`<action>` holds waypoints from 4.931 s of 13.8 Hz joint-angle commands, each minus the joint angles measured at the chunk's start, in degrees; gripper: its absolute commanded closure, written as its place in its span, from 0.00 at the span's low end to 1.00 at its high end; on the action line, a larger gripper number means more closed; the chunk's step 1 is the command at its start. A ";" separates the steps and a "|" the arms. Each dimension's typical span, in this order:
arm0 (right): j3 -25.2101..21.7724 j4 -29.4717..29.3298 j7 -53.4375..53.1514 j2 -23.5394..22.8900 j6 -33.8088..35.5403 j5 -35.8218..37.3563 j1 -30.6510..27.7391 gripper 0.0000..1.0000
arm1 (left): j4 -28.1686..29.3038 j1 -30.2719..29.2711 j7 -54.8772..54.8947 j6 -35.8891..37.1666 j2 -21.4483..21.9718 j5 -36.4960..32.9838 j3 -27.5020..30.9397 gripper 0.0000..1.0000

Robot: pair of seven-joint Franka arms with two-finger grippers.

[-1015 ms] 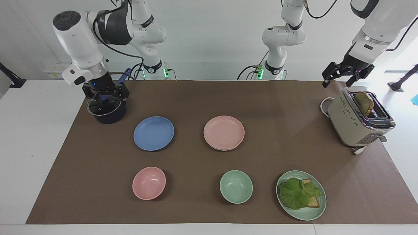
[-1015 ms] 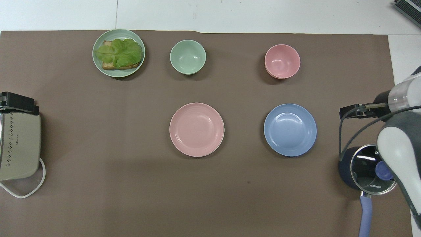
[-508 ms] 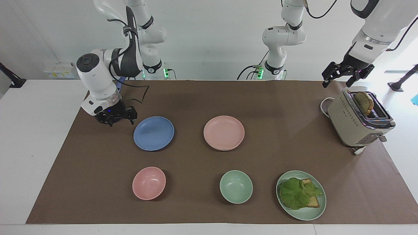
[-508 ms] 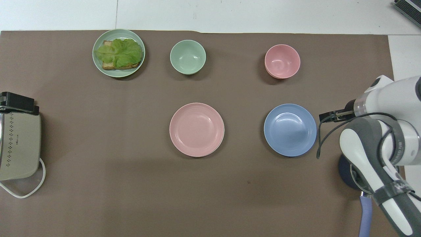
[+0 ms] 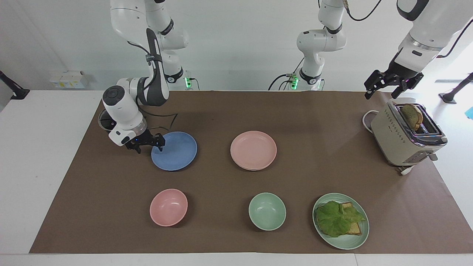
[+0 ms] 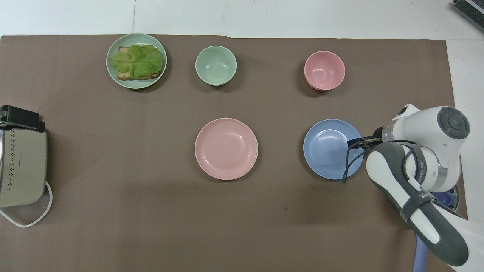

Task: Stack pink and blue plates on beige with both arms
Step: 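Reach the right gripper to the rim of the blue plate, then close the right gripper on the blue plate rim and lift it, then carry the blue plate with the right gripper onto the pink plate, then release the blue plate and retract the right gripper to rest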

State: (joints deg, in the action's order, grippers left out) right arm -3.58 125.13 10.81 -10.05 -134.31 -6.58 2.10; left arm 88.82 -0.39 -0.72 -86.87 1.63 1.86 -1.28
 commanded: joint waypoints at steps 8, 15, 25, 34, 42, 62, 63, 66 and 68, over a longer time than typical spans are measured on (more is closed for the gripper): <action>0.07 2.92 6.41 0.21 -1.74 -3.52 -1.04 0.00 | 0.22 -0.14 0.02 0.47 0.30 -0.98 -0.21 0.00; -0.02 2.58 5.45 -0.14 -1.04 -5.46 -0.95 1.00 | 0.22 -0.14 0.02 0.47 0.30 -0.98 -0.21 0.00; 0.42 -19.13 -2.79 0.30 23.21 -3.79 2.54 1.00 | 0.22 -0.14 0.02 0.47 0.30 -0.98 -0.21 0.00; 0.68 -18.88 -29.33 -1.36 12.78 -10.90 19.77 1.00 | 0.22 -0.14 0.02 0.47 0.30 -0.98 -0.21 0.00; 0.77 -16.06 -37.27 -6.29 3.10 -11.08 27.79 1.00 | 0.22 -0.14 0.11 0.47 0.30 -0.98 -0.21 0.00; -0.02 -17.02 -36.48 -0.42 9.06 4.98 23.14 0.00 | 0.22 -0.14 0.02 0.47 0.30 -0.98 -0.21 0.00; -0.11 -17.29 -36.39 0.72 9.51 5.44 21.91 0.00 | 0.22 -0.14 0.11 0.47 0.30 -0.98 -0.21 0.00; -0.11 -19.48 -31.93 4.07 14.76 6.32 17.60 0.00 | 0.22 -0.14 0.11 0.47 0.30 -0.98 -0.21 0.00; -0.20 -21.67 -30.24 6.61 20.12 6.41 15.24 0.00 | 0.22 -0.14 0.11 0.47 0.30 -0.98 -0.21 0.00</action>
State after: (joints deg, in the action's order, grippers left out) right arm -4.32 105.30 -21.22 -5.64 -118.52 -1.18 19.57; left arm 88.82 -0.39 -0.72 -86.87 1.63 1.85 -1.29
